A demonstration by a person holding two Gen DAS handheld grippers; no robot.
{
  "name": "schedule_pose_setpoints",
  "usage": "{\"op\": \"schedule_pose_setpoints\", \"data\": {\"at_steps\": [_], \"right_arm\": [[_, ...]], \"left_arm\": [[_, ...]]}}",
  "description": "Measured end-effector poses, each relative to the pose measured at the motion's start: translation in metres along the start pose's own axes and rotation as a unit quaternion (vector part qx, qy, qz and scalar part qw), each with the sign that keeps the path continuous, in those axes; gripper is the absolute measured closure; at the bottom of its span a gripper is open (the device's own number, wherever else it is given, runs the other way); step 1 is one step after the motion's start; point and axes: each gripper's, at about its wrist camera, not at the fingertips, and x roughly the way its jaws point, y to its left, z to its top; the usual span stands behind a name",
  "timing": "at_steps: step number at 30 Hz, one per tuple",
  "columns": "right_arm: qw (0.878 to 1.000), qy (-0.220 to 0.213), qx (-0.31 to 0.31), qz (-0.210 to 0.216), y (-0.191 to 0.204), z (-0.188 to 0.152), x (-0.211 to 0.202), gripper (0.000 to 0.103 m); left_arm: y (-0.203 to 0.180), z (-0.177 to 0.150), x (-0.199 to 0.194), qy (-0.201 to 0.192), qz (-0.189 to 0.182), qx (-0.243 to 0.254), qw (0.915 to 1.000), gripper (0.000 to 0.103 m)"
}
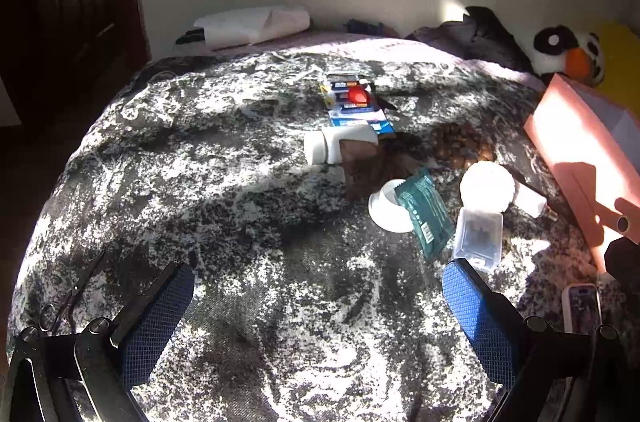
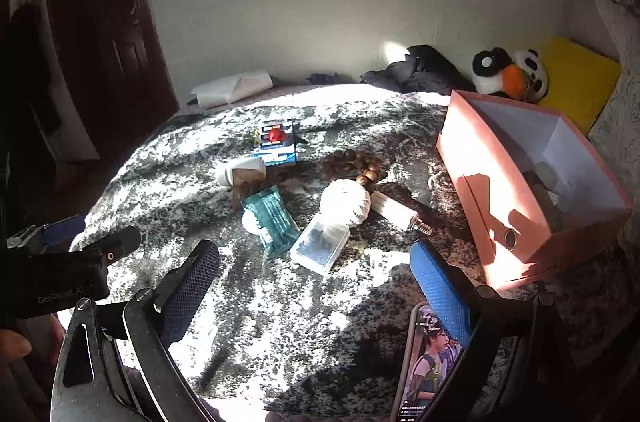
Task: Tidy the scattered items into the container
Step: 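Move both tools back over the remaining items on the bed, then grasp the white plastic bottle with the left tool while the right tool approaches the twine ball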
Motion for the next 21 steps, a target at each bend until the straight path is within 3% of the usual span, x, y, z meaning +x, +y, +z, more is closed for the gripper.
{"op": "schedule_pose_setpoints", "data": {"at_steps": [7,21], "right_arm": [[1.000,0.020,0.004,0.000,0.012,0.008,0.039,0.005],[0.998,0.044,0.010,-0.031,-0.012,0.026,0.098,0.005]], "left_arm": [[0.003,0.013,0.032,0.016,0.001,-0.009,0.9998,0.001],[-0.025,0.047,0.095,0.037,-0.013,0.006,0.9992,0.001]]}}
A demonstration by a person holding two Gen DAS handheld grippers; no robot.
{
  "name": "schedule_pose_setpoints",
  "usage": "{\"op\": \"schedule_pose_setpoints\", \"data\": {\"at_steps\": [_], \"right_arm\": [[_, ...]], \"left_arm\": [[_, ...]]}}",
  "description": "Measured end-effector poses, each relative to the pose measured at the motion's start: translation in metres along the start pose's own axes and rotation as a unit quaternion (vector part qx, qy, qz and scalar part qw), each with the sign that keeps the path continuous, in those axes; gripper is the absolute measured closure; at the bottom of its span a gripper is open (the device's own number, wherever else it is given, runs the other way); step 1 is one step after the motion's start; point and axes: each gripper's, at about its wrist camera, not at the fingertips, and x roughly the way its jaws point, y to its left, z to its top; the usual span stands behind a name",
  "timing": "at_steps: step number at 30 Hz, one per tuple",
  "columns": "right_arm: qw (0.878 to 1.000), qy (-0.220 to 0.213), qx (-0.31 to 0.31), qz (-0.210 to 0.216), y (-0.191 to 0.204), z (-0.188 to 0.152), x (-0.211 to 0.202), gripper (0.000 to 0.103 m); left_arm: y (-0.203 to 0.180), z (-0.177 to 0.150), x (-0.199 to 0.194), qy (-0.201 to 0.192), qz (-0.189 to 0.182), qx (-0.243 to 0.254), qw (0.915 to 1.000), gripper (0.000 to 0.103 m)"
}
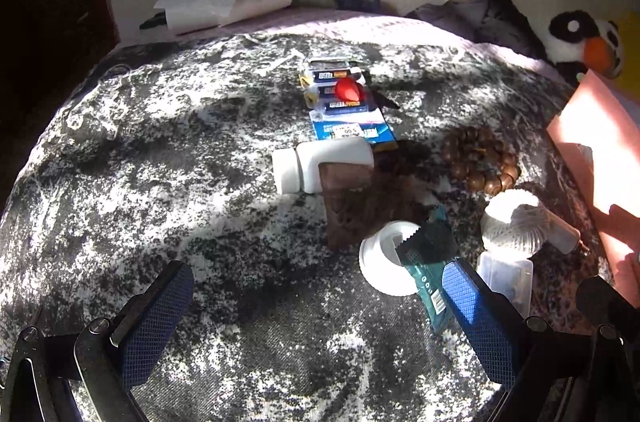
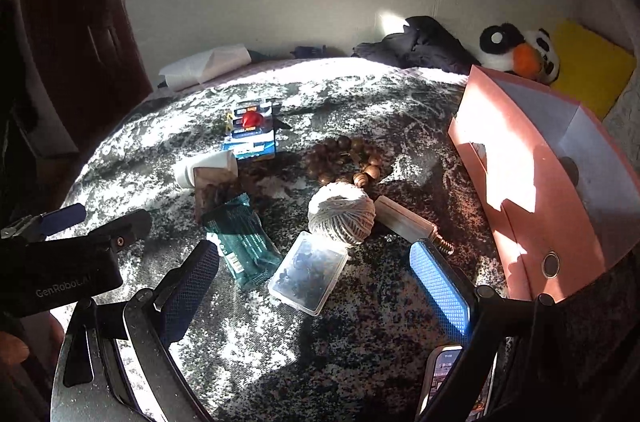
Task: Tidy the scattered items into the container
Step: 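Grasp the white plastic bottle with the left tool while the right tool approaches the twine ball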
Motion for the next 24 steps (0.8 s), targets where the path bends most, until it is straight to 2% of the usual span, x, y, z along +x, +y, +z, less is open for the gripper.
{"op": "schedule_pose_setpoints", "data": {"at_steps": [9,24], "right_arm": [[1.000,0.010,0.012,-0.014,-0.018,0.013,0.035,0.005],[0.999,0.032,0.008,-0.016,-0.023,0.023,0.087,0.005]], "left_arm": [[-0.005,0.018,0.042,0.020,0.002,-0.006,0.9998,0.001],[-0.014,0.054,0.110,0.045,0.008,-0.019,0.9988,0.001]]}}
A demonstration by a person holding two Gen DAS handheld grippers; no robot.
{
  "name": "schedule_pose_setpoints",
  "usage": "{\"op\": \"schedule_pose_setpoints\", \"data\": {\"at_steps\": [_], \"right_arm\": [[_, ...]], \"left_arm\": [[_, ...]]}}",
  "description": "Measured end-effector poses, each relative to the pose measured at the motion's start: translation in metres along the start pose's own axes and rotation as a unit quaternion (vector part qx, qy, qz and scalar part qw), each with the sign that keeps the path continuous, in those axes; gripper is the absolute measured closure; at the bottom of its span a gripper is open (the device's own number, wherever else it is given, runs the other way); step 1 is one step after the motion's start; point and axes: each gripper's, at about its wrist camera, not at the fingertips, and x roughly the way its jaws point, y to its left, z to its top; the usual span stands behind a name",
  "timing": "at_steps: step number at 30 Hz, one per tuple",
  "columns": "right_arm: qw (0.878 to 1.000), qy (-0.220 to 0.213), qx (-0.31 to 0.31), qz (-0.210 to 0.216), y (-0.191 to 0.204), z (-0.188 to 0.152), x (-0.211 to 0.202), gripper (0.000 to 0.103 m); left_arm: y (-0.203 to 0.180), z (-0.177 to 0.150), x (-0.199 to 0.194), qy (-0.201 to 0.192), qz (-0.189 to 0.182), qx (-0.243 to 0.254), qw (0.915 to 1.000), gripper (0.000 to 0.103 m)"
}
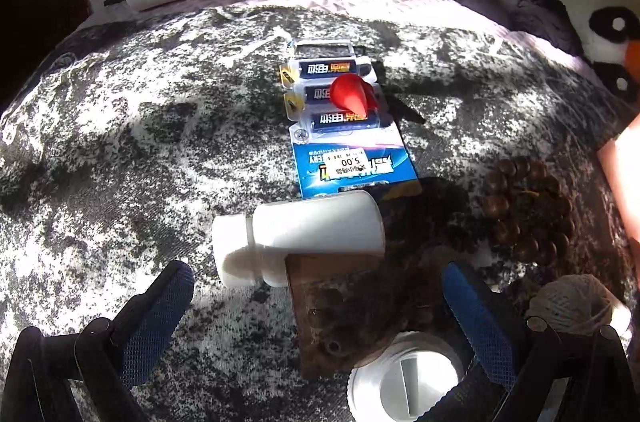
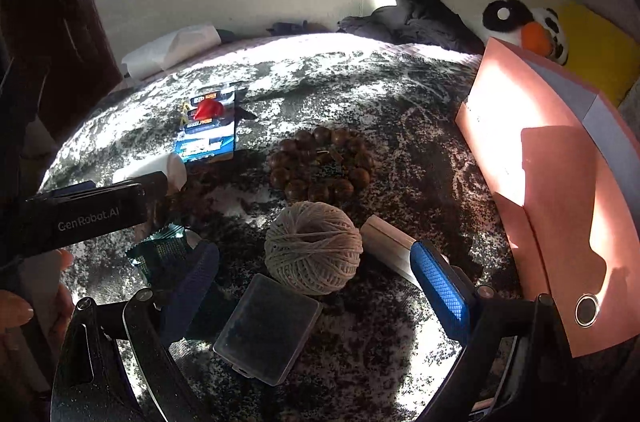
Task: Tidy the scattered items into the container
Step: 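Grasp the white plastic bottle with the left tool while the right tool approaches the twine ball, then grasp the twine ball with the right tool while the left tool holds the bottle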
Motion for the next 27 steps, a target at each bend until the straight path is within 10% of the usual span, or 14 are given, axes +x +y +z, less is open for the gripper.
{"op": "schedule_pose_setpoints", "data": {"at_steps": [24,27], "right_arm": [[0.999,0.032,0.004,-0.011,-0.007,0.006,0.057,0.006],[0.999,0.023,-0.021,0.006,-0.002,0.005,0.054,0.040]], "left_arm": [[0.015,0.026,0.021,-0.019,0.013,-0.026,0.9994,0.018],[0.014,0.030,0.008,-0.034,0.012,-0.025,0.9990,0.018]]}}
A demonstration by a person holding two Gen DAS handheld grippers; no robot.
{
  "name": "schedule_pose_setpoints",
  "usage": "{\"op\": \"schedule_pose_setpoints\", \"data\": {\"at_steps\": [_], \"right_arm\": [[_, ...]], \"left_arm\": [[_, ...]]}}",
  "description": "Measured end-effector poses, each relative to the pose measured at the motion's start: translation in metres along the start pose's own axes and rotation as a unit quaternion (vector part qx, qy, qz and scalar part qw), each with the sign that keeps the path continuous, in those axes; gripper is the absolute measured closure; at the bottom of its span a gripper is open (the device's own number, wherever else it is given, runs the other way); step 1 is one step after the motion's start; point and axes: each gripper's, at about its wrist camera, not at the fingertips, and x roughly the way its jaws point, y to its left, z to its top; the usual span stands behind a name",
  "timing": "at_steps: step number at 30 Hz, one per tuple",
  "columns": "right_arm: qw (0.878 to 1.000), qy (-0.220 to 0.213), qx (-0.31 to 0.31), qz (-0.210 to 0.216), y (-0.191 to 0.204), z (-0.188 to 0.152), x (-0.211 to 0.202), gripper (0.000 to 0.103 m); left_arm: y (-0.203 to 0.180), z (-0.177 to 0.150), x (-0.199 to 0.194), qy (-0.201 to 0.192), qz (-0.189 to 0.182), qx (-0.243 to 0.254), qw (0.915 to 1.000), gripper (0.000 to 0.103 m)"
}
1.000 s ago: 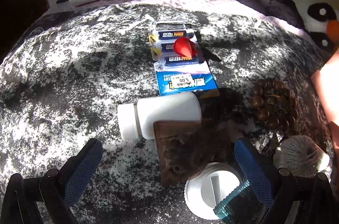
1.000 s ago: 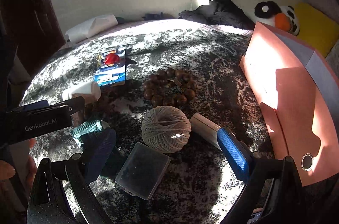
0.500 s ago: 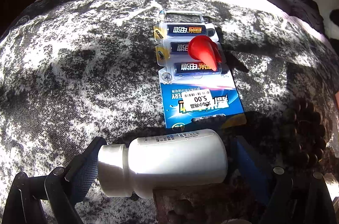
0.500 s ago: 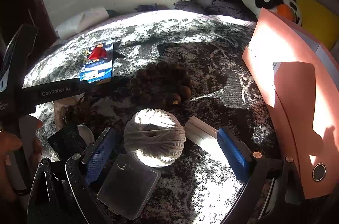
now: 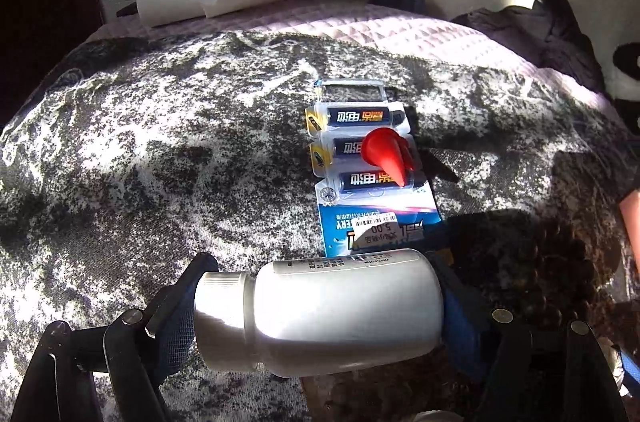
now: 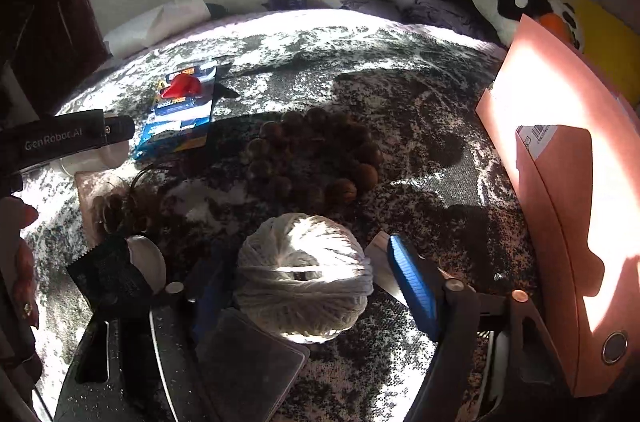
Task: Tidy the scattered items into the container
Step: 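Grasp the twine ball with the right tool while the left tool holds the bottle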
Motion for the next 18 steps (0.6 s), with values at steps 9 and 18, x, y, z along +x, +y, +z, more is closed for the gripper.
{"op": "schedule_pose_setpoints", "data": {"at_steps": [9,18], "right_arm": [[0.998,-0.047,0.003,0.028,0.003,0.002,-0.051,0.039],[0.994,-0.096,0.001,0.044,0.003,-0.005,-0.132,0.039]], "left_arm": [[-0.003,0.004,-0.062,-0.040,-0.002,0.007,0.9992,0.018],[-0.017,-0.011,-0.136,-0.073,-0.008,0.021,0.9971,0.018]]}}
